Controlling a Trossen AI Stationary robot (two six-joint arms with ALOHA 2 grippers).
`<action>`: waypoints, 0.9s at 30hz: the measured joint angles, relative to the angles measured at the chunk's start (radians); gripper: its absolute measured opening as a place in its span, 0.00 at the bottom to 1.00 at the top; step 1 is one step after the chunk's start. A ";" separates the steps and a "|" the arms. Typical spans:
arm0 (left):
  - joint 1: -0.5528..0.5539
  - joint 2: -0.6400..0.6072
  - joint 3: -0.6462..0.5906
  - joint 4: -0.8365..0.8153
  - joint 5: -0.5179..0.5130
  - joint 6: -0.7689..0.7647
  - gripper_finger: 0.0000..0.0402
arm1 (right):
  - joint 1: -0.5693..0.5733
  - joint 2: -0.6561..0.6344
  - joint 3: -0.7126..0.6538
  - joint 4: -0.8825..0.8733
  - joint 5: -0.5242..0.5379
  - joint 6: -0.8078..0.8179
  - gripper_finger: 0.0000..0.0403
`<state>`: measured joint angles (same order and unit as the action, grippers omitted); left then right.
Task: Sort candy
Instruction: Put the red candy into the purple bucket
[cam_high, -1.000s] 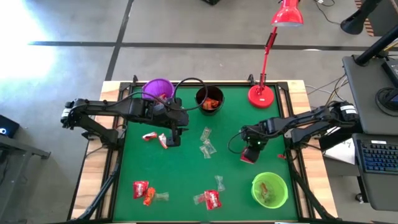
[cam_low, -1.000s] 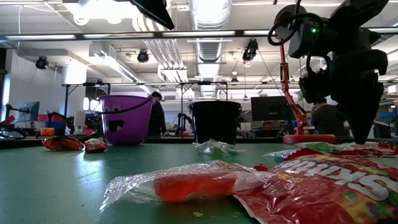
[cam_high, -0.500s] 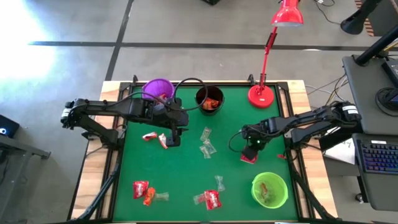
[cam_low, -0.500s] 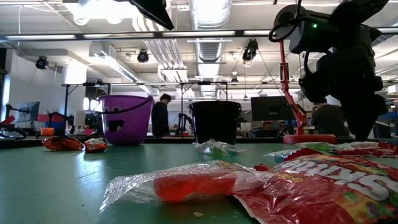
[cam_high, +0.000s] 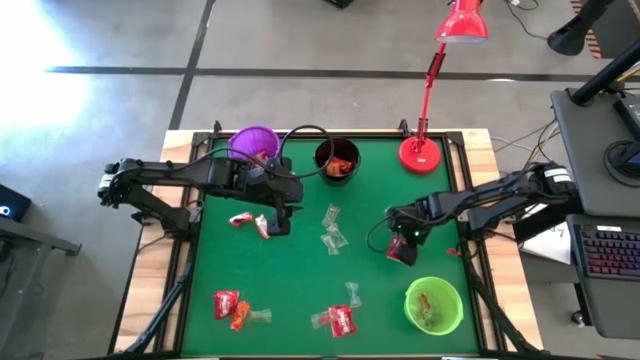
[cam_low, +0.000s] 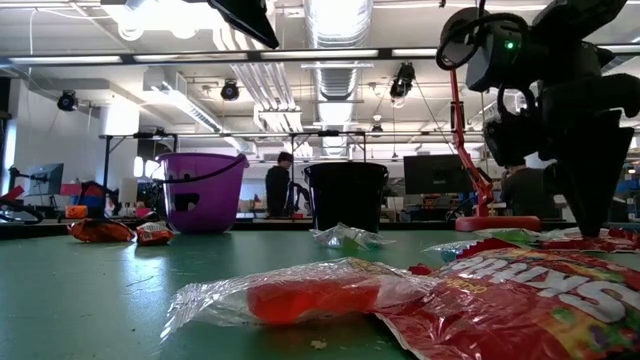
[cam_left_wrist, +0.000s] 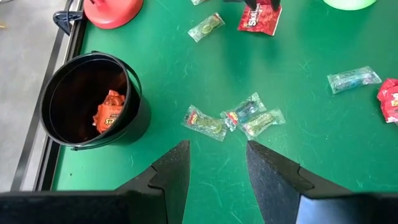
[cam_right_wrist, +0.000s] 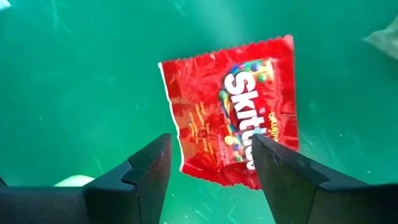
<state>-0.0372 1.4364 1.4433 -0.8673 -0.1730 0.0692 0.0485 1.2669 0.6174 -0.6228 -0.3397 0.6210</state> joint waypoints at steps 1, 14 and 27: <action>0.000 0.000 0.000 0.000 0.000 0.000 0.35 | 0.007 0.006 0.000 0.000 0.001 -0.013 0.54; 0.000 0.000 0.000 0.000 0.000 -0.009 0.35 | 0.035 0.118 0.005 0.004 0.189 -0.037 0.57; 0.000 0.000 0.000 -0.006 0.000 -0.027 0.35 | 0.032 0.271 0.010 0.036 0.124 -0.036 0.29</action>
<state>-0.0372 1.4364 1.4433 -0.8730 -0.1730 0.0422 0.0807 1.5378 0.6278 -0.5868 -0.2154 0.5854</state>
